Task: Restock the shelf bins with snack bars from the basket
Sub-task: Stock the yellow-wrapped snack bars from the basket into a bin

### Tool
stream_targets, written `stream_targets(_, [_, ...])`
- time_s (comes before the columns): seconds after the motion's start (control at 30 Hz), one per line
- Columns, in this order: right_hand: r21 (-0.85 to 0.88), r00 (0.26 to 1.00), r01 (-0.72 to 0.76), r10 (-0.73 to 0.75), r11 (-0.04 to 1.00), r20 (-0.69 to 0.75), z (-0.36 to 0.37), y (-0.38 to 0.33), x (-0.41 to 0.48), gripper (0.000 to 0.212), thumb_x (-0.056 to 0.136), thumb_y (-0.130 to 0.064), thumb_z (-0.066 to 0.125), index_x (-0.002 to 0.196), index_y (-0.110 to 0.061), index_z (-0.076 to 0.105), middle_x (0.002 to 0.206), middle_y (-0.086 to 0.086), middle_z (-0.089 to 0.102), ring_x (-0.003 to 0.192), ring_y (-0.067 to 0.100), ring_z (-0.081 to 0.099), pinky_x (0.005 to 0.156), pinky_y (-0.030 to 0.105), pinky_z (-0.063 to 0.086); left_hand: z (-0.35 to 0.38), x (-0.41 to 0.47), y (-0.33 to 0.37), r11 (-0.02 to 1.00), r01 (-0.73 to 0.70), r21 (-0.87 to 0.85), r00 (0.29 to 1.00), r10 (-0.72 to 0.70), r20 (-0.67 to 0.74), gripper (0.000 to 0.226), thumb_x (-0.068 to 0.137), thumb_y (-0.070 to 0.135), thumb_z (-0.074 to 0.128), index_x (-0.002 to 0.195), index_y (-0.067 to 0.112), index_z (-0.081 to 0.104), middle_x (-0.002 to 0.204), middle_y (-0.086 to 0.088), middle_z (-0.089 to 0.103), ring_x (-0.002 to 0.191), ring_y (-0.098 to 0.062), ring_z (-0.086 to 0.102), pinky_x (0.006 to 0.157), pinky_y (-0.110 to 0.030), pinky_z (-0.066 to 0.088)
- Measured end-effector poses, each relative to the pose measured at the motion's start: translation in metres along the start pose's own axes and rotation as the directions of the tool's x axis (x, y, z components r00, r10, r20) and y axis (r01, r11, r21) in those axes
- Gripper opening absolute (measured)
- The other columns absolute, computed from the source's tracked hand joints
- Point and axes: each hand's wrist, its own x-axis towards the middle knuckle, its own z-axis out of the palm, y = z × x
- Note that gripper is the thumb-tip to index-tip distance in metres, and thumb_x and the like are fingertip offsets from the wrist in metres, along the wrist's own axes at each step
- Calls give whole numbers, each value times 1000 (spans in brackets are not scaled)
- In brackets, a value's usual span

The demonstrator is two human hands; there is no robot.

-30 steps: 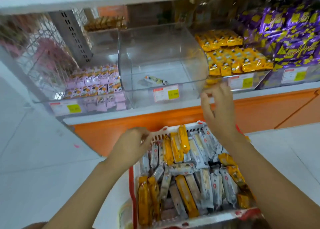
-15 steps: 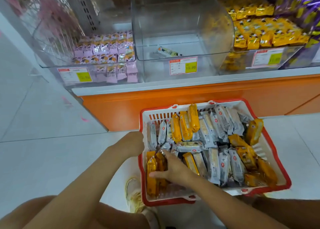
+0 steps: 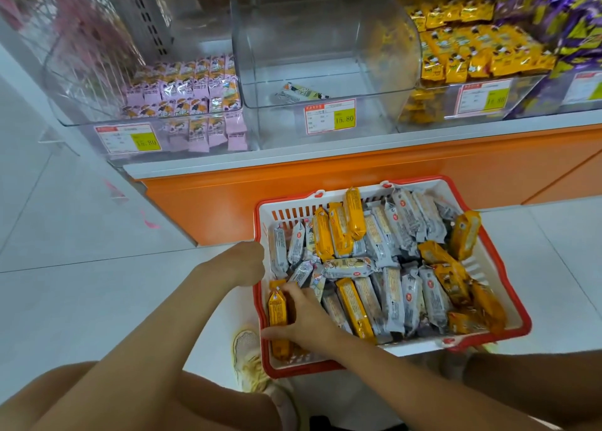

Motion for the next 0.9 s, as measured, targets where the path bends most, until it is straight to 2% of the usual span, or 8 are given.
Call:
stream_targets(0.1, [19, 1000, -9, 9, 1000, 9, -8, -1, -1, 64, 70, -45, 82, 118, -46, 39, 119, -1, 32, 114, 19, 47, 102, 28, 40, 1, 0, 1, 999, -10, 36, 1000, 10, 5, 37, 94, 2, 37, 60, 15, 32, 66, 0, 33, 56, -9, 30, 50, -20, 24])
stream_targets(0.27, [7, 997, 24, -24, 1000, 68, -15, -3, -4, 61, 77, -42, 77, 127, -33, 43, 126, 0, 33, 113, 14, 45, 99, 27, 42, 2, 1, -2, 994, -58, 90, 997, 53, 60, 40, 95, 11, 47, 58, 15, 32, 65, 1, 32, 58, -11, 31, 53, -23, 26])
stream_targets(0.43, [82, 994, 46, -54, 996, 97, -25, -6, -7, 47, 84, -34, 73, 123, -20, 50, 117, -5, 60, 101, 5, 57, 92, 30, 50, -5, -9, 1, 987, -125, 102, 984, 110, 142, 46, 85, 20, 65, 55, 11, 32, 59, -2, 27, 53, -14, 28, 49, -24, 21])
stream_targets(0.5, [106, 996, 22, -31, 994, 84, -31, -3, -7, 50, 86, -37, 69, 127, -17, 48, 124, -4, 60, 108, 7, 56, 92, 25, 49, -7, -12, 3, 987, -148, 69, 974, 133, 186, 50, 82, 30, 71, 56, 13, 32, 60, 0, 27, 55, -15, 30, 50, -24, 21])
stream_targets(0.6, [212, 999, -36, 33, 977, 14, -45, 2, -2, 66, 79, -56, 69, 130, -21, 44, 133, -12, 53, 122, 8, 50, 106, 38, 42, -7, -16, 8, 985, -174, 3, 963, 170, 207, 43, 77, 48, 72, 69, 19, 42, 76, 3, 39, 79, -18, 41, 61, -23, 31])
stream_targets(0.7, [305, 994, -77, 96, 949, -46, -63, 1, 2, 85, 71, -69, 67, 135, -19, 43, 135, -5, 54, 119, 13, 55, 85, 28, 53, -8, -23, 21, 941, -226, -251, 956, 264, 127, 46, 76, 49, 72, 106, 14, 62, 104, -5, 57, 94, -18, 54, 79, -25, 42])
stream_targets(0.77, [314, 997, -11, 35, 949, -71, -77, -11, -1, 61, 80, -56, 64, 127, -19, 50, 118, -4, 63, 99, 9, 62, 71, 20, 50, -9, -28, 32, 905, -247, -347, 961, 275, 32, 58, 77, 45, 73, 121, 10, 59, 117, -4, 60, 98, -16, 57, 79, -24, 45])
stream_targets(0.9, [266, 994, 96, -78, 959, -77, -108, -34, -5, 44, 87, -40, 63, 125, -20, 51, 108, -6, 66, 86, 5, 64, 64, 18, 49, -19, -31, 44, 837, -298, -460, 954, 276, -116, 44, 74, 33, 79, 110, 11, 65, 106, -8, 69, 95, -21, 65, 84, -35, 53])
